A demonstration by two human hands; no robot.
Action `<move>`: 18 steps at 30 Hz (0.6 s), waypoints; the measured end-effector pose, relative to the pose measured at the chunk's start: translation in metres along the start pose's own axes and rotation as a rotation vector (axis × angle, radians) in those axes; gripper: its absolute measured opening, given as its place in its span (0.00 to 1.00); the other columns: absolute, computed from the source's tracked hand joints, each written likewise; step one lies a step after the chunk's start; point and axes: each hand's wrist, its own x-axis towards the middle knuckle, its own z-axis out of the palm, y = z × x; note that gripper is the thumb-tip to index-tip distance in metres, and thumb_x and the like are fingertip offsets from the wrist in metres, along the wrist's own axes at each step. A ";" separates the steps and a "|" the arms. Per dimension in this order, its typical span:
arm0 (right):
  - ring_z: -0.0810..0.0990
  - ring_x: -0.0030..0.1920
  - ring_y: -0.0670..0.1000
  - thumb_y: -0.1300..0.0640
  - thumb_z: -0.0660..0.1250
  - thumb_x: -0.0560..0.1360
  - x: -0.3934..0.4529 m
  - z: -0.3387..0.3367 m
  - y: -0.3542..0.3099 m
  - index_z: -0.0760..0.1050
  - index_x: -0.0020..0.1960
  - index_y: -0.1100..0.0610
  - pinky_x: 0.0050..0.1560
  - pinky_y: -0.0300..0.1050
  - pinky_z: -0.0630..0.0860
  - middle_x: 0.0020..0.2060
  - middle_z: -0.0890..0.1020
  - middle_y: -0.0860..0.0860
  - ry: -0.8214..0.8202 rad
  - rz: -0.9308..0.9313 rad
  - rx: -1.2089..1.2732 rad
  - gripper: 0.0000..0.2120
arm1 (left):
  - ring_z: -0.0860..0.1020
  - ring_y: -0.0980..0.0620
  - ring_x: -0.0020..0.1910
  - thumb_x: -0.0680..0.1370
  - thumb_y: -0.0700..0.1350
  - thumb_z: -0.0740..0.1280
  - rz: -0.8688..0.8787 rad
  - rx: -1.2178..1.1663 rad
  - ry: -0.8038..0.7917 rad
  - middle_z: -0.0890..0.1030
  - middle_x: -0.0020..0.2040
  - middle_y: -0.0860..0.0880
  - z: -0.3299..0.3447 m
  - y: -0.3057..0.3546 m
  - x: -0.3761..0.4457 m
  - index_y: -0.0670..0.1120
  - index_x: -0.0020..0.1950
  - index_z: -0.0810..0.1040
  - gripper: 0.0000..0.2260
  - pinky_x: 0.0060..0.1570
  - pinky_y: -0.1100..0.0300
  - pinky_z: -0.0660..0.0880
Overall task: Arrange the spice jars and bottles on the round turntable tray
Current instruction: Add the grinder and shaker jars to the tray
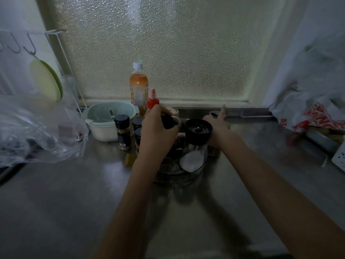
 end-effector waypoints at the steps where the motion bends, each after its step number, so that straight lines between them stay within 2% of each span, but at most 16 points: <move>1: 0.64 0.70 0.57 0.51 0.55 0.79 -0.004 -0.002 -0.001 0.72 0.58 0.54 0.67 0.75 0.35 0.61 0.75 0.54 0.022 -0.003 -0.009 0.13 | 0.79 0.47 0.49 0.71 0.41 0.74 -0.014 -0.018 0.007 0.78 0.49 0.47 -0.001 0.001 0.001 0.49 0.47 0.71 0.13 0.49 0.51 0.79; 4: 0.58 0.72 0.60 0.51 0.55 0.80 -0.012 -0.005 0.000 0.69 0.63 0.55 0.67 0.71 0.32 0.64 0.71 0.56 0.040 -0.017 0.045 0.15 | 0.80 0.46 0.48 0.69 0.39 0.75 -0.031 -0.039 0.016 0.78 0.47 0.48 -0.004 0.001 0.001 0.48 0.47 0.70 0.15 0.48 0.47 0.80; 8: 0.63 0.70 0.53 0.48 0.57 0.77 -0.008 -0.001 0.006 0.68 0.66 0.51 0.68 0.76 0.35 0.61 0.73 0.53 0.111 -0.113 0.034 0.18 | 0.78 0.51 0.45 0.70 0.38 0.74 0.029 -0.006 0.029 0.78 0.45 0.49 -0.003 0.002 0.001 0.47 0.46 0.71 0.13 0.42 0.61 0.77; 10: 0.62 0.70 0.52 0.47 0.59 0.77 -0.010 -0.001 0.005 0.68 0.67 0.52 0.68 0.75 0.33 0.61 0.72 0.51 0.086 -0.131 0.027 0.20 | 0.76 0.54 0.42 0.71 0.37 0.73 0.061 0.000 0.027 0.78 0.44 0.50 -0.003 0.001 0.002 0.47 0.46 0.71 0.13 0.38 0.71 0.72; 11: 0.62 0.70 0.52 0.47 0.59 0.77 -0.010 -0.001 0.004 0.68 0.66 0.53 0.68 0.74 0.33 0.57 0.71 0.50 0.083 -0.135 0.032 0.20 | 0.76 0.56 0.42 0.71 0.37 0.73 0.076 -0.007 0.025 0.77 0.45 0.51 -0.002 0.002 0.002 0.48 0.47 0.72 0.13 0.39 0.72 0.71; 13: 0.64 0.68 0.50 0.47 0.57 0.77 -0.008 0.000 0.002 0.70 0.65 0.53 0.69 0.74 0.35 0.51 0.68 0.48 0.093 -0.143 0.022 0.19 | 0.77 0.55 0.47 0.71 0.37 0.73 0.113 -0.031 0.036 0.78 0.48 0.51 -0.003 0.003 0.001 0.46 0.51 0.73 0.14 0.45 0.70 0.72; 15: 0.63 0.70 0.49 0.46 0.57 0.77 -0.006 0.001 0.001 0.69 0.66 0.51 0.68 0.75 0.34 0.57 0.72 0.48 0.092 -0.147 0.012 0.20 | 0.78 0.54 0.53 0.71 0.38 0.74 0.130 -0.060 0.055 0.79 0.52 0.50 -0.004 0.003 0.001 0.45 0.57 0.74 0.17 0.53 0.64 0.75; 17: 0.61 0.73 0.49 0.45 0.58 0.77 -0.004 0.001 0.004 0.66 0.69 0.49 0.67 0.76 0.33 0.65 0.71 0.51 0.092 -0.150 0.051 0.22 | 0.79 0.52 0.54 0.71 0.38 0.74 0.125 -0.051 0.061 0.81 0.54 0.48 -0.004 0.002 0.002 0.46 0.58 0.76 0.18 0.54 0.60 0.78; 18: 0.61 0.73 0.50 0.46 0.59 0.76 -0.004 -0.001 0.006 0.66 0.69 0.49 0.67 0.76 0.33 0.66 0.72 0.52 0.112 -0.159 0.091 0.22 | 0.79 0.51 0.53 0.71 0.38 0.74 0.132 -0.021 0.050 0.81 0.54 0.47 -0.005 0.001 0.003 0.46 0.58 0.77 0.17 0.54 0.58 0.78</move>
